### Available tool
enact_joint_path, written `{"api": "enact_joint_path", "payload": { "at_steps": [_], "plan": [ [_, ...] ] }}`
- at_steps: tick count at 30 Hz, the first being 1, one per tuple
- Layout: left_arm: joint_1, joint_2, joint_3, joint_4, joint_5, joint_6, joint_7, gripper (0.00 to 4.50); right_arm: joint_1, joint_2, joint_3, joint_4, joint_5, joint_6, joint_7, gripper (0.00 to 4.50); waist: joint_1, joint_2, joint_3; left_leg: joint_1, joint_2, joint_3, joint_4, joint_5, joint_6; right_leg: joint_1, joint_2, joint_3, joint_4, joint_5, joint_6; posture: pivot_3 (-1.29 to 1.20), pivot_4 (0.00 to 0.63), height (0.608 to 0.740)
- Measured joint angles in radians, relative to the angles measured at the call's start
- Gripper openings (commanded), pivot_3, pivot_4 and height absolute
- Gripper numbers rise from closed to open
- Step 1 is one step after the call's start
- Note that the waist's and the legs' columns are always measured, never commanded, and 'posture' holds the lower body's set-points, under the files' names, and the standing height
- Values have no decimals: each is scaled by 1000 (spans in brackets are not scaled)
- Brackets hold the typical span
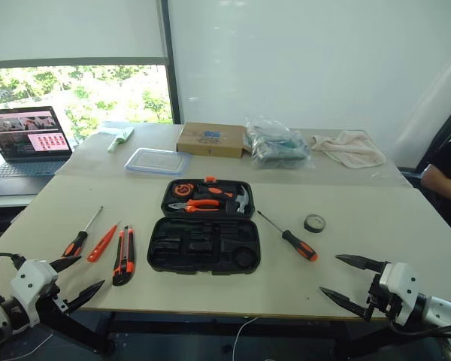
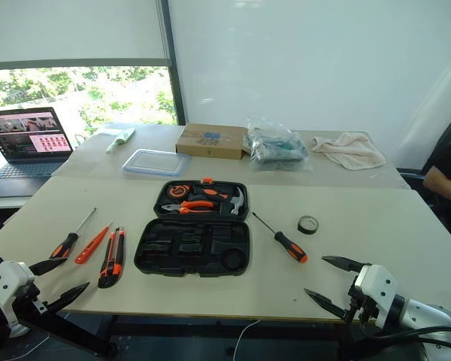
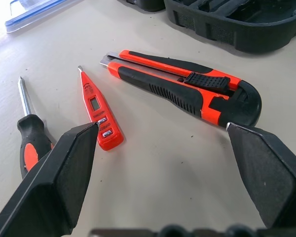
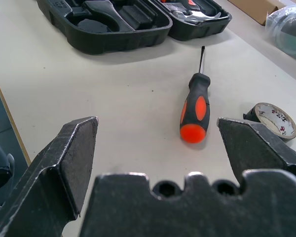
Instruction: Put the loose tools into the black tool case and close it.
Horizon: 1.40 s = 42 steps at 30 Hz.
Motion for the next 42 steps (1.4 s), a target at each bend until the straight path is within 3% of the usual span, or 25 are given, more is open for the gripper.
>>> {"api": "enact_joint_path", "payload": {
  "at_steps": [3, 6, 10, 15, 19, 22, 26, 30, 35, 36, 42],
  "plan": [
    [6, 0, 10, -3, -30, 36, 2, 4467, -10, 2, 13, -10, 1, 7, -3, 4500, 0, 0, 0, 0, 0, 0, 0, 0, 0, 0, 0, 0, 0, 0, 0, 0, 150, 740],
    [34, -11, 102, -5, -122, 138, 36, 4467, -59, 50, 74, -104, 32, 37, -12, 4500, -15, -1, 0, 0, 4, 0, 0, 1, -1, -1, 3, 0, 1, 0, 0, 0, 150, 740],
    [138, -76, 241, -11, -184, 200, 109, 4467, -107, 86, 104, -224, 137, 127, -33, 4500, -24, 0, 0, 0, 4, 1, 0, -1, -2, -1, 3, 0, 0, 0, -1, 0, 150, 740],
    [235, -148, 308, 2, -224, 322, 200, 4467, -148, 165, 157, -307, 150, 136, -81, 4500, -13, -5, -1, 0, 4, 0, 0, -1, -2, -2, 3, -1, 0, -1, -1, 0, 150, 740],
    [231, -141, 356, -16, -319, 475, 236, 4467, -147, 184, 184, -337, 149, 136, -87, 4500, 6, -6, -2, 0, 4, 0, 1, -1, -2, -5, 1, -2, 1, -4, -7, 0, 150, 740],
    [164, -80, 350, -46, -358, 569, 243, 4467, -148, 184, 186, -337, 150, 136, -82, 4500, 15, -7, -2, 0, 4, -1, 2, 0, -4, -5, 2, -2, 2, -4, -8, 0, 150, 740],
    [-77, 133, 245, -26, -349, 763, 317, 4467, -158, 182, 195, -329, 150, 134, -56, 4500, 18, -10, -3, 1, 4, -2, 2, 2, -6, 0, 4, -2, 4, -1, -7, 0, 150, 740],
    [-333, 289, 33, 76, -296, 963, 329, 4467, -181, 182, 208, -313, 149, 133, -44, 4500, -2, -10, -2, 2, 2, 0, 0, 2, -6, 0, 4, -1, 3, 1, -4, 0, 150, 740],
    [-545, 296, -179, 274, -169, 1020, 331, 4467, -176, 181, 208, -299, 147, 132, -42, 4500, -24, -8, 0, -1, -1, 1, -2, 8, -18, -7, 7, 0, 8, -2, -6, 0, 150, 740],
    [-588, 295, -220, 320, -137, 1019, 328, 3940, -172, 180, 207, -298, 146, 132, -42, 4500, -24, -9, 0, -2, -1, 2, -2, 8, -18, -8, 8, -1, 12, -3, -7, 0, 150, 740],
    [-692, 290, -312, 427, -41, 1000, 282, 1811, -125, 176, 174, -297, 135, 126, -55, 4500, -20, -9, 0, -3, -3, 2, 0, 6, -15, -8, 3, 1, 13, -5, -3, 0, 150, 740]
  ]
}}
